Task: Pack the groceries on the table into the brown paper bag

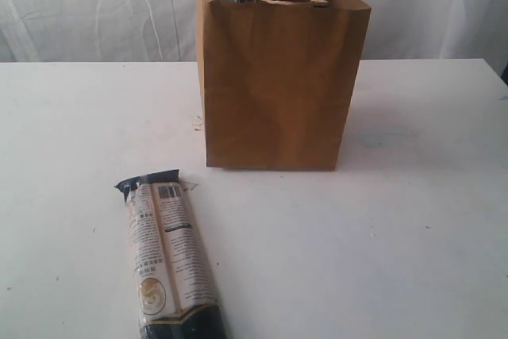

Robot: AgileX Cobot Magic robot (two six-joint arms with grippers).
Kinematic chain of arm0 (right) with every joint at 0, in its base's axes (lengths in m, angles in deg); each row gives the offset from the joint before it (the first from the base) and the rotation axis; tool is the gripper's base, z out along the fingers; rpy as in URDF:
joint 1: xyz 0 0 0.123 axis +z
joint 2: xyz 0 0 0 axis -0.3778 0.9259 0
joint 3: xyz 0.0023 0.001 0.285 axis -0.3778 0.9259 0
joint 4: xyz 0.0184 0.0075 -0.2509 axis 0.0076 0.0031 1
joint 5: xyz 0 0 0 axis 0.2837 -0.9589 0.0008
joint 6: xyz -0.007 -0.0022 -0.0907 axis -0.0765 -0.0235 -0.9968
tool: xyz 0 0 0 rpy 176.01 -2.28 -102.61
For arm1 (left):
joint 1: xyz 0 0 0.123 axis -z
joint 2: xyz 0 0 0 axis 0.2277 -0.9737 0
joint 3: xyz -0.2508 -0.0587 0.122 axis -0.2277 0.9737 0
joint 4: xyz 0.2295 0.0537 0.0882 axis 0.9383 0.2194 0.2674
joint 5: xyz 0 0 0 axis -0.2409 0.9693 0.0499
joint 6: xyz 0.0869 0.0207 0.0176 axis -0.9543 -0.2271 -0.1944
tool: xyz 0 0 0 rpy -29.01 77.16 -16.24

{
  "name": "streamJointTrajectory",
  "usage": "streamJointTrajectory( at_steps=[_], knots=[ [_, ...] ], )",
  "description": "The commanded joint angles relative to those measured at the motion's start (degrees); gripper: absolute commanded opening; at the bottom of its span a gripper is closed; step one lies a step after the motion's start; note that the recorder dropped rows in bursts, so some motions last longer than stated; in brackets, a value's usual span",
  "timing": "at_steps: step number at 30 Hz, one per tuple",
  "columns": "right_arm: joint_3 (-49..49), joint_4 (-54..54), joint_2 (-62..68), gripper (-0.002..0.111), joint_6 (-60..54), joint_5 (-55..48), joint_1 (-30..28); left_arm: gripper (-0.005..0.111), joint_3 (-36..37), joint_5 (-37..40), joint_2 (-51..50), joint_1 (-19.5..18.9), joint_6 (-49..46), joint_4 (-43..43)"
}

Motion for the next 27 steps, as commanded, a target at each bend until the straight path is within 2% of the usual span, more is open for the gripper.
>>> streamJointTrajectory(
  at_steps=[1,3,7,13,17,20,27],
  knots=[
    [8.2,-0.3,-6.1,0.0,-0.6,2.1,-0.4,0.0,0.2,0.2,0.3,0.6,0.1,-0.2],
    [13.9,-0.3,-6.1,0.0,0.0,6.8,-0.6,0.0,0.2,0.5,0.5,0.6,0.1,-0.2],
    [19.3,-0.5,-6.1,0.0,0.4,9.9,-0.6,0.0,0.2,0.2,0.4,0.6,0.1,-0.2],
    [19.3,-0.7,-6.1,0.0,0.4,-5.3,-0.6,0.0,0.2,0.2,0.4,0.6,0.1,-0.2],
    [19.3,-0.7,-6.1,0.0,0.4,-7.5,-0.6,0.0,0.2,0.2,0.4,0.6,0.1,-0.2],
    [19.3,-0.8,-6.1,0.0,0.4,-13.9,-0.6,0.0,0.2,0.2,0.4,0.6,0.1,-0.2],
    [19.3,-0.8,-6.1,0.0,0.4,-13.2,-0.6,0.0,0.2,0.2,0.4,0.6,0.1,-0.2]
  ],
)
